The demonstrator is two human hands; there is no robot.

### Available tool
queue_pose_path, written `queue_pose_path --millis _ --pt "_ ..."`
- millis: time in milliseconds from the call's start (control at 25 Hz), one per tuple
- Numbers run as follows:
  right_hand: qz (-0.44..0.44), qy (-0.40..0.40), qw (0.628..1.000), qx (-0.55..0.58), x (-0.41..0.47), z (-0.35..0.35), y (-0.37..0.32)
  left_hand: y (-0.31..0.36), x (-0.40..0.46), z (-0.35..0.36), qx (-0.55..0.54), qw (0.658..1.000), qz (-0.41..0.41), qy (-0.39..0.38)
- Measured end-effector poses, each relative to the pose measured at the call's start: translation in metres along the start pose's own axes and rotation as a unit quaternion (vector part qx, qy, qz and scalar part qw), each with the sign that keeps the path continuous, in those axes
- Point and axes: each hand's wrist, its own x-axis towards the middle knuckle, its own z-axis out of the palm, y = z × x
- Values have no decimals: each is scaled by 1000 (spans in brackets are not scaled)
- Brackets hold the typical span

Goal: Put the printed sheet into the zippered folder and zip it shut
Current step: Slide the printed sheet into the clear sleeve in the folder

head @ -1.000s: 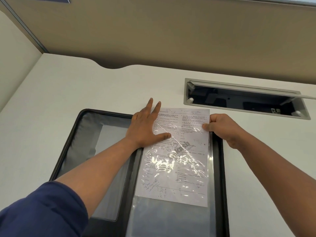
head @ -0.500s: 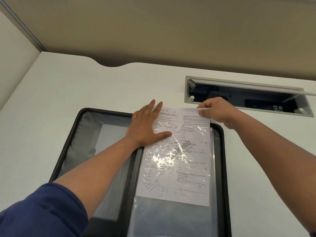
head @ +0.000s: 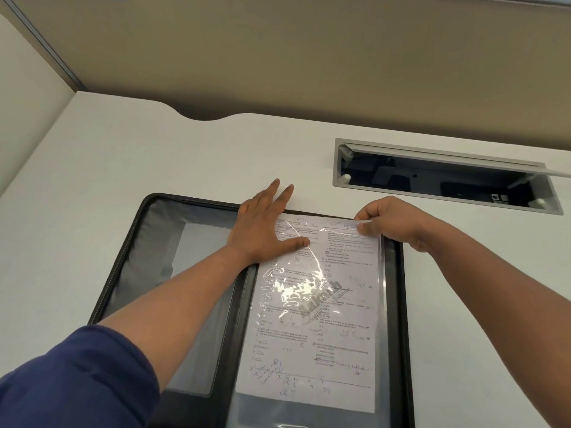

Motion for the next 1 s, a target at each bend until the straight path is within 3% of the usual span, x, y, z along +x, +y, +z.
queue_pose_path --millis 160,360,880,960,1000 --pt "-3 -33 998 -50 -1 -4 -9 0 0 0 7 1000 2 -1" --pt "-35 -10 996 -78 4 4 -26 -1 0 1 12 1000 6 2" --pt "-17 -60 991 -117 2 18 -22 0 -2 1 1 1000 -1 4" --pt "-21 -14 993 -117 4 22 -20 -1 -1 2 -4 1000 -3 16" --pt "-30 48 990 -131 3 26 -18 -1 -1 2 -7 1000 -3 20"
